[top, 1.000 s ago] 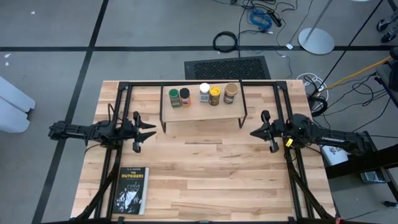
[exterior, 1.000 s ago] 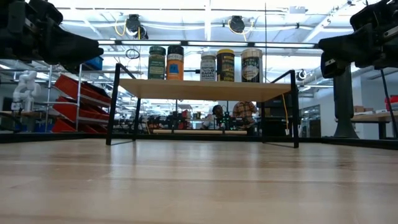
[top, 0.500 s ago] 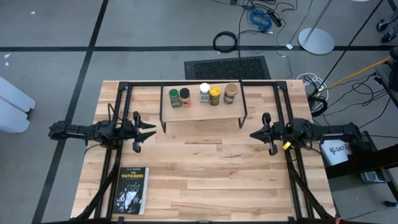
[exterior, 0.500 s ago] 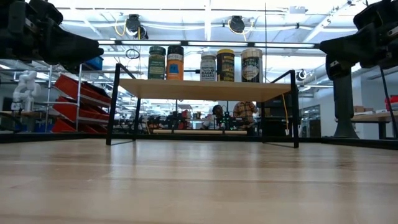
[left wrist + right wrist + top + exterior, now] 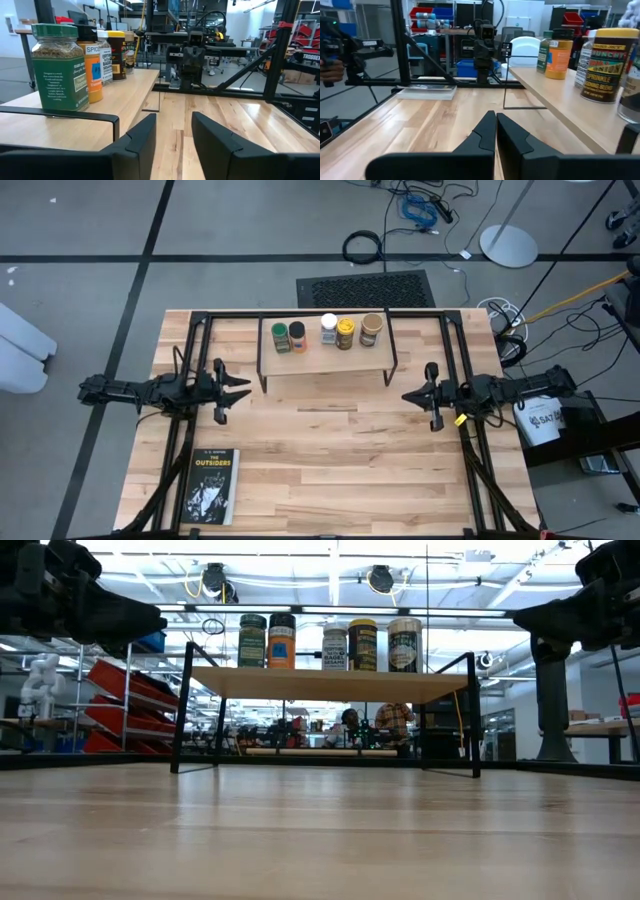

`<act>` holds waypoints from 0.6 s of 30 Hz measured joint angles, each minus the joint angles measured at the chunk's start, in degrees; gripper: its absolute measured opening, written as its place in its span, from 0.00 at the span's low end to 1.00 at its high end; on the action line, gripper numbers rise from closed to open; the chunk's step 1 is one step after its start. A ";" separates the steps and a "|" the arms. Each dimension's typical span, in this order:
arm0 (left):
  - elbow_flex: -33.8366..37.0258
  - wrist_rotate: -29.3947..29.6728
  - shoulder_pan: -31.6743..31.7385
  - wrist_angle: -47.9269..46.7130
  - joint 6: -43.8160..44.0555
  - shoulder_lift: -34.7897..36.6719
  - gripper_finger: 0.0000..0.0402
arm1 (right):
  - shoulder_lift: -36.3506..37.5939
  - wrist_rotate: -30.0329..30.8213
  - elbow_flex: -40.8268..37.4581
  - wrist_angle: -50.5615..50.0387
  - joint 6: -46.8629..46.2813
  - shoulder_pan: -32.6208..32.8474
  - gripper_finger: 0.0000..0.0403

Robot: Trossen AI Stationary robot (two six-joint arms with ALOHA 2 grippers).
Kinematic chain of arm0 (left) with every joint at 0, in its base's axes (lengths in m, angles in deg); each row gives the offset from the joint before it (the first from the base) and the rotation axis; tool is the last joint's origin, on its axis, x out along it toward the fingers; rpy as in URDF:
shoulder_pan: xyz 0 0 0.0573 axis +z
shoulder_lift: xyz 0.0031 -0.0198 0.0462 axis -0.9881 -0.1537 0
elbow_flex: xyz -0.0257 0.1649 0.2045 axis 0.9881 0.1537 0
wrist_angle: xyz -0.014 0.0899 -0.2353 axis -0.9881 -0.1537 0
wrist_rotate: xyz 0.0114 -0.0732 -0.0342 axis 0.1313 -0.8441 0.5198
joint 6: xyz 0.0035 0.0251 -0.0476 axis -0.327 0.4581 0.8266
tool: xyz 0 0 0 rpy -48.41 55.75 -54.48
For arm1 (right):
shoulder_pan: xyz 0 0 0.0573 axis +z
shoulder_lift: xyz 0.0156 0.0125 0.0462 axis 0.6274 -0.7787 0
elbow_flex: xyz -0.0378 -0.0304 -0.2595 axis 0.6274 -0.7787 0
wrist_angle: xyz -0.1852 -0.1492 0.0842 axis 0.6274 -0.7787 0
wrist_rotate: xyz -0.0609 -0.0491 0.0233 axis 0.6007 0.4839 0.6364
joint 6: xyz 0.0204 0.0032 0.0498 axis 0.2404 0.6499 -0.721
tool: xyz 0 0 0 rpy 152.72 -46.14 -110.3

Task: Shelf spices
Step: Return to Home Position

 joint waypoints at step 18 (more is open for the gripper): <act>-0.02 -2.22 0.00 -0.28 1.66 0.00 0.01 | -0.04 -0.71 0.00 -0.11 1.60 0.00 0.00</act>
